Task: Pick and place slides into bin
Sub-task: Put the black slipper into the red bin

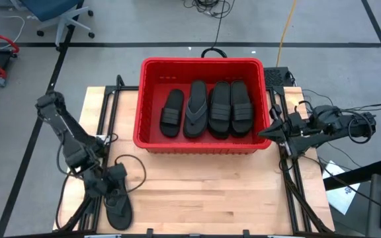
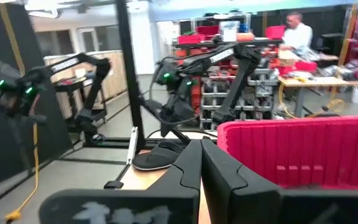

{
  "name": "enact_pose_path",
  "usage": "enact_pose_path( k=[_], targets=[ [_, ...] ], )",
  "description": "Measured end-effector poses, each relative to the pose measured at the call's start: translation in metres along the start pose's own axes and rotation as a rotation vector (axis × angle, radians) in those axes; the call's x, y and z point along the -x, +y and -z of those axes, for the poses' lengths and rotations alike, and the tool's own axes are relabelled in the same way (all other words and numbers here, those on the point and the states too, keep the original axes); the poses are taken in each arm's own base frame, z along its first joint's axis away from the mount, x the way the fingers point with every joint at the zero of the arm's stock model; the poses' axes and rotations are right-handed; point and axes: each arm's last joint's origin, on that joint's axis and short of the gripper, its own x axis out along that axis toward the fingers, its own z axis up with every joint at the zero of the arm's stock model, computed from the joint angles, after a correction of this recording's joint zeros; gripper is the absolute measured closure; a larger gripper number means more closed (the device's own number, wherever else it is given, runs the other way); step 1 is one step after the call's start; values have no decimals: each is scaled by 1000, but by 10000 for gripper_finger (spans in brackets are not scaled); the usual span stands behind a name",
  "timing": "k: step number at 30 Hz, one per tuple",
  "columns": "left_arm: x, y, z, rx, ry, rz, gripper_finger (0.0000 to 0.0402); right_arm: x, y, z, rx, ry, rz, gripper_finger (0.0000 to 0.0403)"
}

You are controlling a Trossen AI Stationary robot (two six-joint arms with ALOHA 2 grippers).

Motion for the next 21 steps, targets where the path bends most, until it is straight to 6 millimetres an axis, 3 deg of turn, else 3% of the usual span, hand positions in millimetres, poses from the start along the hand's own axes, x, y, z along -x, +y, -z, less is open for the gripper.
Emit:
enact_pose_path(
  k=[5, 15, 21],
  targets=[
    [-6, 9, 11, -14, -13, -23, 333, 0, 0, 0, -62, -1, 9, 403],
    [-21, 34, 24, -79, -103, -90, 197, 0, -3, 0, -68, -10, 90, 403],
    [-28, 43, 29, -48, -73, -95, 163, 0, -3, 0, -94, -11, 90, 403]
  ],
)
